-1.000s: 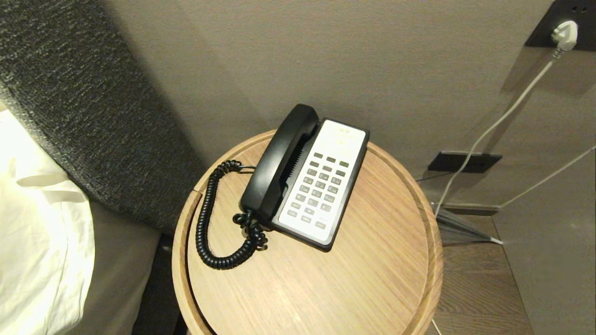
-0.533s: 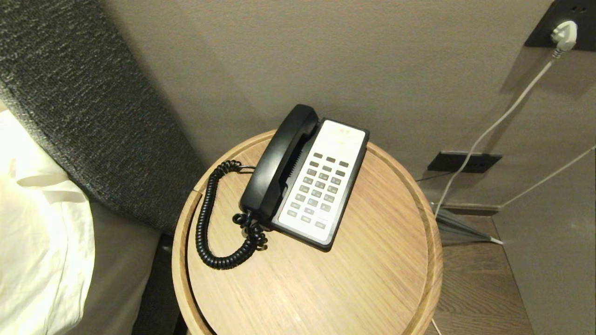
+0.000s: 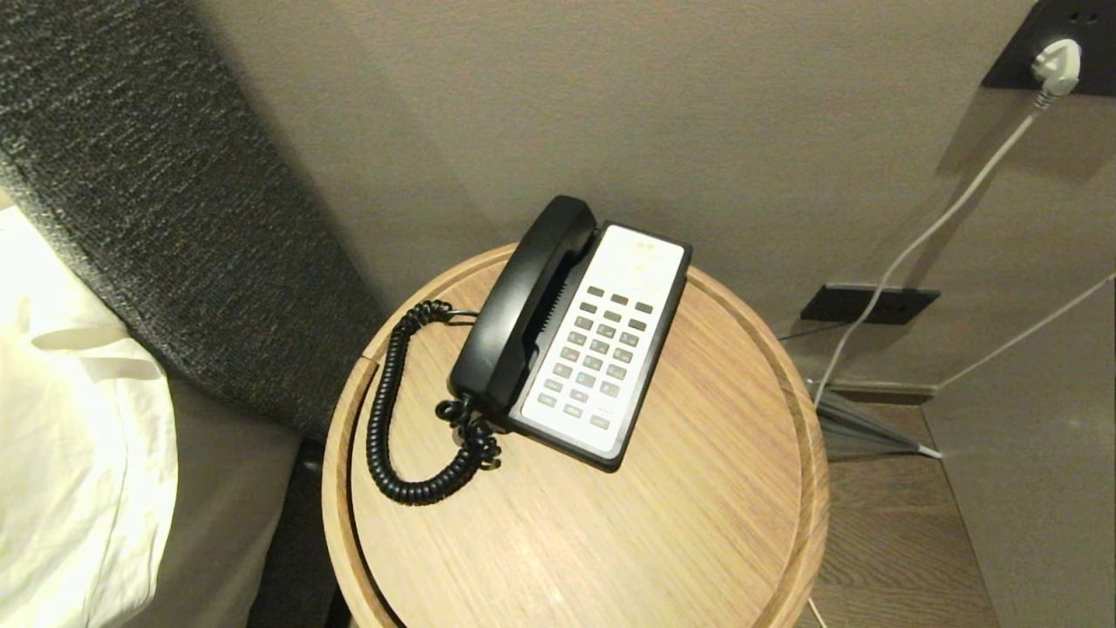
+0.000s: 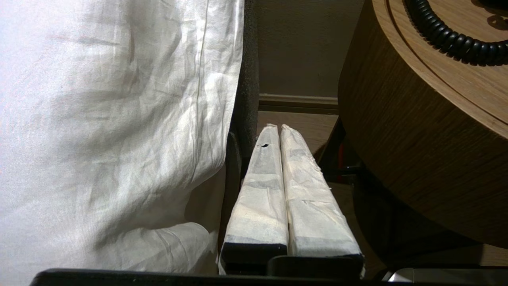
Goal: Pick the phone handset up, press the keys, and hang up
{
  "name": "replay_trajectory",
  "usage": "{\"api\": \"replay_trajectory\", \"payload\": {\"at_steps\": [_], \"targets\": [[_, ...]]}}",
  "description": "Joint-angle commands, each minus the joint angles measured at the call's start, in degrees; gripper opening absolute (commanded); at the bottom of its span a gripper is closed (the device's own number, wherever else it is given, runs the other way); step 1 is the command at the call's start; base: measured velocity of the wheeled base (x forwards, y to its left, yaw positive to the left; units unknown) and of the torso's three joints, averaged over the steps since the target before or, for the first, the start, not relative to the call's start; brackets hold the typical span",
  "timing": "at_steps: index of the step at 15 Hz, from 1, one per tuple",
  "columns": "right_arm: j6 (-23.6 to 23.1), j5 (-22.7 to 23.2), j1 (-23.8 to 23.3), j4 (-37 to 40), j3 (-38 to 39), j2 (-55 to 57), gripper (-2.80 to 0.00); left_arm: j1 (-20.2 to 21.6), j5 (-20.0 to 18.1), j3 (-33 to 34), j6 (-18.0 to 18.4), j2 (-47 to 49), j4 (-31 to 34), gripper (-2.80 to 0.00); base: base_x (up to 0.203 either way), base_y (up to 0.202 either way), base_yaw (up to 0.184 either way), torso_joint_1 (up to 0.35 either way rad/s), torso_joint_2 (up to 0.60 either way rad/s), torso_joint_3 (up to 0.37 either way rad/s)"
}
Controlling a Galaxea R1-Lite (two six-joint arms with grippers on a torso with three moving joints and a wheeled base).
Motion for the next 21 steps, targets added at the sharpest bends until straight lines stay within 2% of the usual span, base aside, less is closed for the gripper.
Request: {"api": "replay_trajectory", "payload": {"at_steps": [1, 21], "targets": [[0.0, 0.0, 0.0, 0.1, 0.0, 0.2, -2.80, 0.0, 0.0, 2.0, 0.0, 0.1, 0.0, -2.80, 0.000, 0.000, 0.000, 0.000, 0.00, 0.000], [0.0, 0.0, 0.0, 0.1, 0.0, 0.2, -2.80, 0.0, -0.1, 2.3, 0.0, 0.1, -1.1, -2.80, 0.000, 0.000, 0.000, 0.000, 0.00, 0.000]]}}
